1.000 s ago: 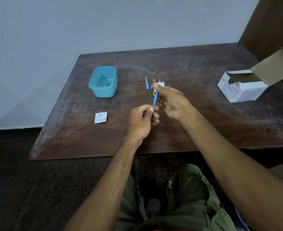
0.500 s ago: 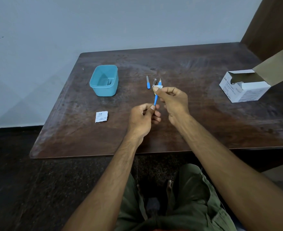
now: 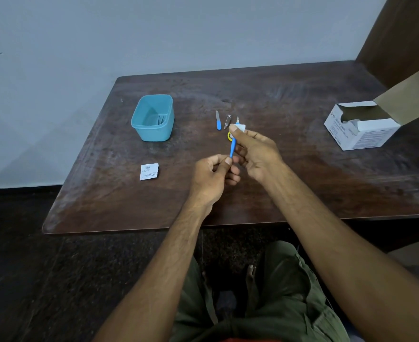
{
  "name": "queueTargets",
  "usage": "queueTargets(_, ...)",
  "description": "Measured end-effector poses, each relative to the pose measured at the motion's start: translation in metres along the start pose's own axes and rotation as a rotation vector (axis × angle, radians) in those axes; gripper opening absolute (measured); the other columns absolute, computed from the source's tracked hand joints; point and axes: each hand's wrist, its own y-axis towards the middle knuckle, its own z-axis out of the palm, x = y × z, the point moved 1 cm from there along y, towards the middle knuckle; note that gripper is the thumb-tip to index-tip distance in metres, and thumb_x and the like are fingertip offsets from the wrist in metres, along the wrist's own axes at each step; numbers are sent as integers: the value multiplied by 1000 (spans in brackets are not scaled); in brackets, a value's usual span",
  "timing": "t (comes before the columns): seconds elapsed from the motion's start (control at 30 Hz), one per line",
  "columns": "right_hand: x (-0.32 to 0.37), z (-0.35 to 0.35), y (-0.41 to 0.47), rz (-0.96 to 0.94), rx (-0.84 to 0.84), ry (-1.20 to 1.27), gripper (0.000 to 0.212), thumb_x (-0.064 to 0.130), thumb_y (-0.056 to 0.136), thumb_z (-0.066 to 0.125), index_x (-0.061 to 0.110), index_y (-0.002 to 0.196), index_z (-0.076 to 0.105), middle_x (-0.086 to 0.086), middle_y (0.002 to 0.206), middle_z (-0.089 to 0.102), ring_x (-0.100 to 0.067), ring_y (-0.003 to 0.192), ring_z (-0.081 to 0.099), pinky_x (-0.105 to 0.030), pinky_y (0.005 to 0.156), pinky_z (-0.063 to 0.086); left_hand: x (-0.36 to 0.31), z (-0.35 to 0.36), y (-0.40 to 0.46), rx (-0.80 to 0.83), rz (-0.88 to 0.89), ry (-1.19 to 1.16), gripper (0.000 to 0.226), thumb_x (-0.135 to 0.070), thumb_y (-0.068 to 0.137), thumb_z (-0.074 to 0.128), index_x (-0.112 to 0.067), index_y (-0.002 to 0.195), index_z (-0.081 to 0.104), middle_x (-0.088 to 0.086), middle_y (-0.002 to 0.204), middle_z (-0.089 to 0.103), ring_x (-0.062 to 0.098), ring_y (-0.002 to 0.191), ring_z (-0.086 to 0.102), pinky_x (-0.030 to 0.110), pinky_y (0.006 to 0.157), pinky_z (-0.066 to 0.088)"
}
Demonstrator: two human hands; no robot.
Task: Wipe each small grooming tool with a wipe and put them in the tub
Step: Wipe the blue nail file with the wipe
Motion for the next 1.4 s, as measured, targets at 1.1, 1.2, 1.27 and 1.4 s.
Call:
queueTargets(1.1,-2,2,-6,-272,-9,-44,15,12,83,74,5,96,68,-6,81,69,-8,62,62,-23,56,51,-2,0,0,-5,-28,-160,26,-9,102,42,-9,91,66,-1,63,50,3,48,46,16,51,44)
queueTargets(1.2,7,6,-2,-263,-7,-77,13,15,85,72,10,97,70,-3,82,70,-6,62,61,-20,58,48,-2,2,0,-14,-23,-143,28,-8,102,42,-12,88,66,-2,62,49,1,48,44,15,51,42)
queueTargets(1.27,7,6,-2,-227,4,-84,10,16,85,72,11,94,71,-3,82,70,-9,64,61,-21,59,48,-4,2,0,-34,-14,-116,27,-8,102,42,-11,90,66,-1,63,49,1,48,44,15,50,41)
queueTargets(1.4,-5,2,-11,-223,53,-217,12,13,87,69,6,77,70,-9,66,61,-12,51,54,-18,49,45,-3,0,6,-110,27,-35,25,-6,101,42,-5,90,65,-1,61,52,0,45,45,13,47,42)
